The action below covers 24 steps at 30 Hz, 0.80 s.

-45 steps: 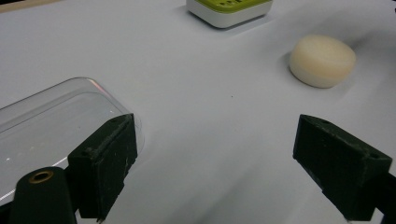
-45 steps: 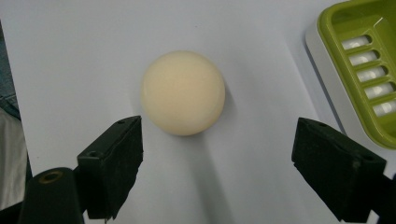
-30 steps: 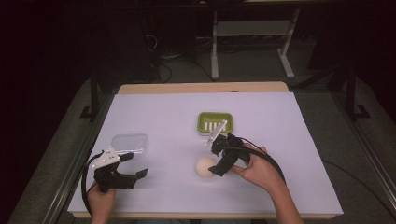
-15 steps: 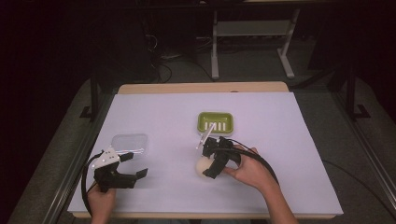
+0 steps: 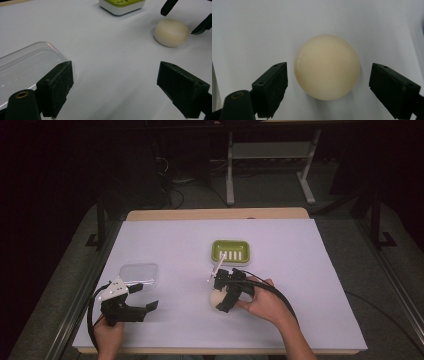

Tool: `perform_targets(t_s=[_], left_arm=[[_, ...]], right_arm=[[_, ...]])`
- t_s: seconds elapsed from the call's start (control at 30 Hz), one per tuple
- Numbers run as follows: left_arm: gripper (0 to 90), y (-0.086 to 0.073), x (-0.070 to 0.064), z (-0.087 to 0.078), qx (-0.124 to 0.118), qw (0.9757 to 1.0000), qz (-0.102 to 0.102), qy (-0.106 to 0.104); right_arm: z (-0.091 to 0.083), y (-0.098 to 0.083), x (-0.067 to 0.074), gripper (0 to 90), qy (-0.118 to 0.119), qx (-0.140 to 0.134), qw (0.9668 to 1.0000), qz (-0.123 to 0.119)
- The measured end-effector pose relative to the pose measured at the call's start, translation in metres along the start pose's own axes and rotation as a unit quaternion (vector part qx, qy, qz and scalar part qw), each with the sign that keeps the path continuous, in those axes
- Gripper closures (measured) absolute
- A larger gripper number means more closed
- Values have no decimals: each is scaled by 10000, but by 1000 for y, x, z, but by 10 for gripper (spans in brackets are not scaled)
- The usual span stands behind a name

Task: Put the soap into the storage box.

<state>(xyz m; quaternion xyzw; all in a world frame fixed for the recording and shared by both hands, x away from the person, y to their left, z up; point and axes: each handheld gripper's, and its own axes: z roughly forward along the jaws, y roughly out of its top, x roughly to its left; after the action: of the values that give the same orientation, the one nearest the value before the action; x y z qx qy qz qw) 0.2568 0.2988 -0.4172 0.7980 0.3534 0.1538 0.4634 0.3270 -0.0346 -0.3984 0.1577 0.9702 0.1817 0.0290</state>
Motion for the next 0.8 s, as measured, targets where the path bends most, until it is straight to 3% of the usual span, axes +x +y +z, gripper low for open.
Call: perform_targets(t_s=[0.8], left_arm=[[129, 0, 0, 0, 9, 10000, 7, -2]], right_arm=[[14, 7, 3, 143, 54, 177, 9998, -4]])
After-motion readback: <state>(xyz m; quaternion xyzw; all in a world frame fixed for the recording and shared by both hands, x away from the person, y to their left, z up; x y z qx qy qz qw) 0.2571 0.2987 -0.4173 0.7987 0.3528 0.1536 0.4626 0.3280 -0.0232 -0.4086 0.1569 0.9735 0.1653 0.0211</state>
